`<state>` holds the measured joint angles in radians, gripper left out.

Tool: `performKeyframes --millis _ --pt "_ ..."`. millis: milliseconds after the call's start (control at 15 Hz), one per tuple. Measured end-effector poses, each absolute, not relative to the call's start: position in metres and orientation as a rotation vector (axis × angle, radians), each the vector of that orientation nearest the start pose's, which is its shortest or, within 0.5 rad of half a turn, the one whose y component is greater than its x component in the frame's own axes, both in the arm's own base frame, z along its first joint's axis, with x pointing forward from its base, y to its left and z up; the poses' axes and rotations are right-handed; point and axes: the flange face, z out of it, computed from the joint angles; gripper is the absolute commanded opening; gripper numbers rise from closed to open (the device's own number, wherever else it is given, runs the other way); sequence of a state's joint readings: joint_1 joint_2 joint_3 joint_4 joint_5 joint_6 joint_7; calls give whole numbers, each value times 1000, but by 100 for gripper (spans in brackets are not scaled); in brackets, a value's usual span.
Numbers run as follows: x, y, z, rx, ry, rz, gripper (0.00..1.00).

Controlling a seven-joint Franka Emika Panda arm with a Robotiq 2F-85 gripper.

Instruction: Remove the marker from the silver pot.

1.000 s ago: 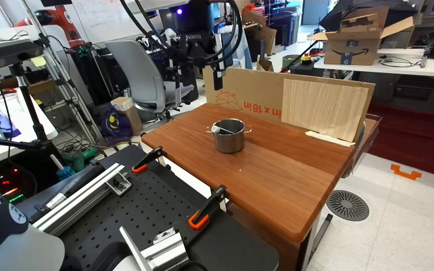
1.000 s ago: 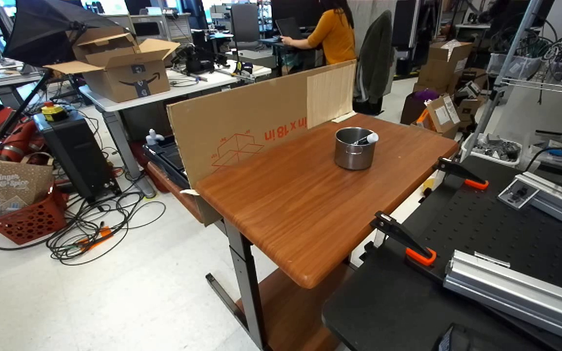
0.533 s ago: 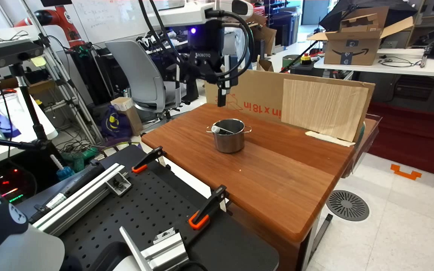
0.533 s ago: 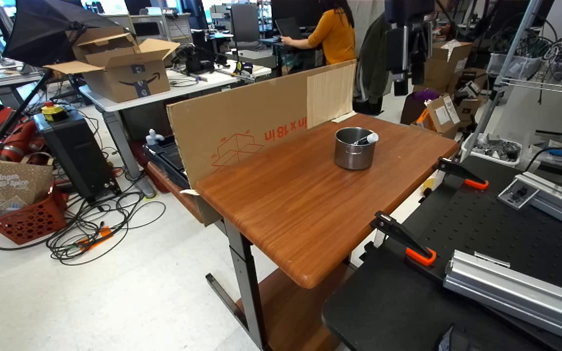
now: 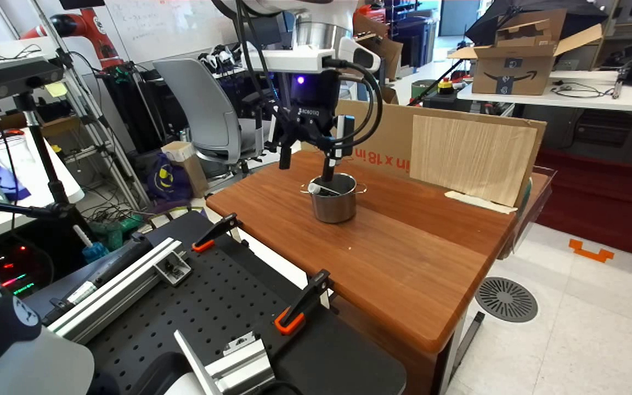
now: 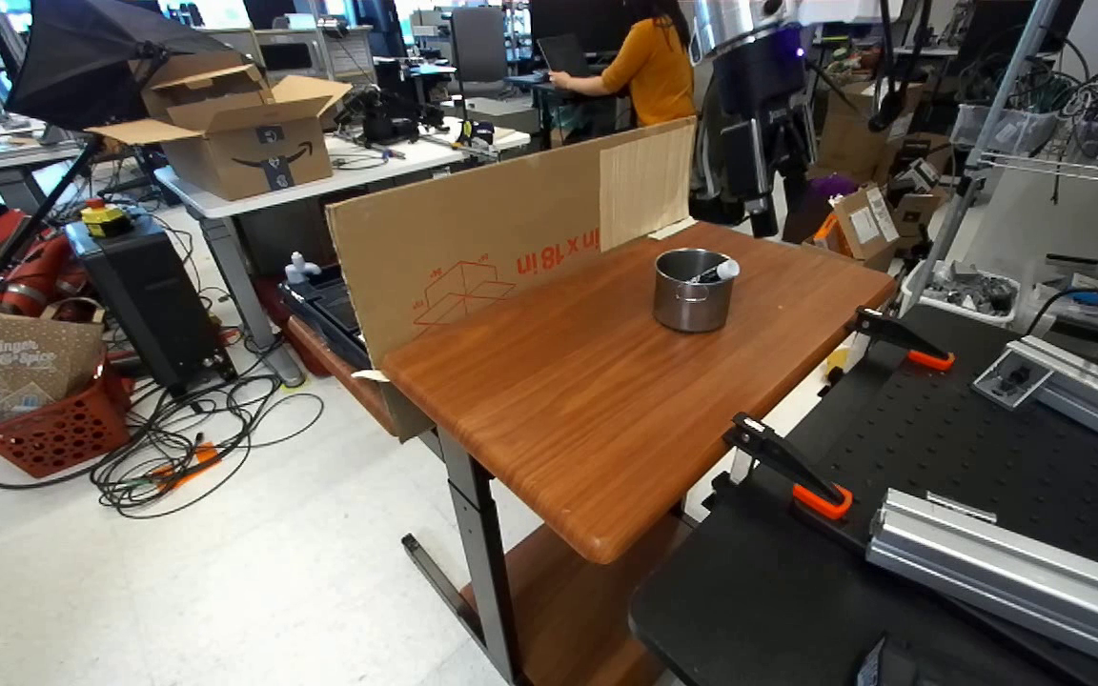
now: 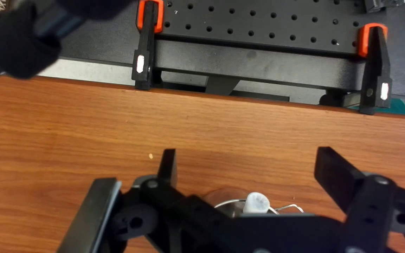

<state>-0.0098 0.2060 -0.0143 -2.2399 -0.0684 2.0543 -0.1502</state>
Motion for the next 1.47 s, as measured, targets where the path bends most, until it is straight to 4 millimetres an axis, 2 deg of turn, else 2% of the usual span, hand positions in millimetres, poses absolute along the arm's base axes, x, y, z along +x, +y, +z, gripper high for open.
performKeyframes --millis 400,933,1000,1067,1467 --pt "509 -7 225 -3073 -246 723 100" --pt "528 7 207 -3078 -198 793 100" --pt "529 8 205 -3076 -193 808 75" --pt "530 9 203 -3075 -188 818 74" --pt "536 11 198 -3075 -183 838 27"
